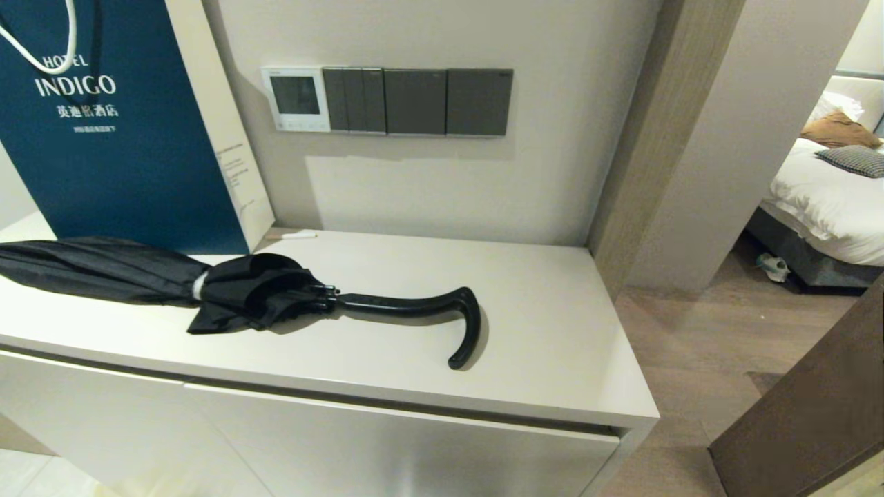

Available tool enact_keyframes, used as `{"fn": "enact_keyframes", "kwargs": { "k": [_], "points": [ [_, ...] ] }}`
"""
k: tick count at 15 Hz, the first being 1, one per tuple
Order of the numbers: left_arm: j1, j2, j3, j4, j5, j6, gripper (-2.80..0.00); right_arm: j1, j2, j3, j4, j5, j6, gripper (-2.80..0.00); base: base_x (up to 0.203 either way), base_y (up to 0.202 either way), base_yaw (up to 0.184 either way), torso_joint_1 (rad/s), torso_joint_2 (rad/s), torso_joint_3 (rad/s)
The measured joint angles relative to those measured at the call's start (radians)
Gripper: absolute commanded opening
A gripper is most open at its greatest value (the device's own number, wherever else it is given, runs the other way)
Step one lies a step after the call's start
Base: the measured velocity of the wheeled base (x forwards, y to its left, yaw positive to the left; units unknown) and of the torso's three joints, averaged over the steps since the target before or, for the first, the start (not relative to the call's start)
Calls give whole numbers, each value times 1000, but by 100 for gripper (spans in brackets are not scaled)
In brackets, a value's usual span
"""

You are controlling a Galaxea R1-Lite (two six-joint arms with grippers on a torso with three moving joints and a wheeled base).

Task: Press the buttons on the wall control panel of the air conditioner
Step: Turn on the central air conditioner

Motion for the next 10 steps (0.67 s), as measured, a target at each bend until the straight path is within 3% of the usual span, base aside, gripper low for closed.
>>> {"fn": "enact_keyframes", "kwargs": {
  "k": [7,10],
  "points": [
    [0,8,-141,44,-17,-1,-280,0,0,0,0,0,0,-280,0,0,0,0,0,0],
    [-1,98,-323,85,-44,-1,-280,0,0,0,0,0,0,-280,0,0,0,0,0,0]
  ]
}}
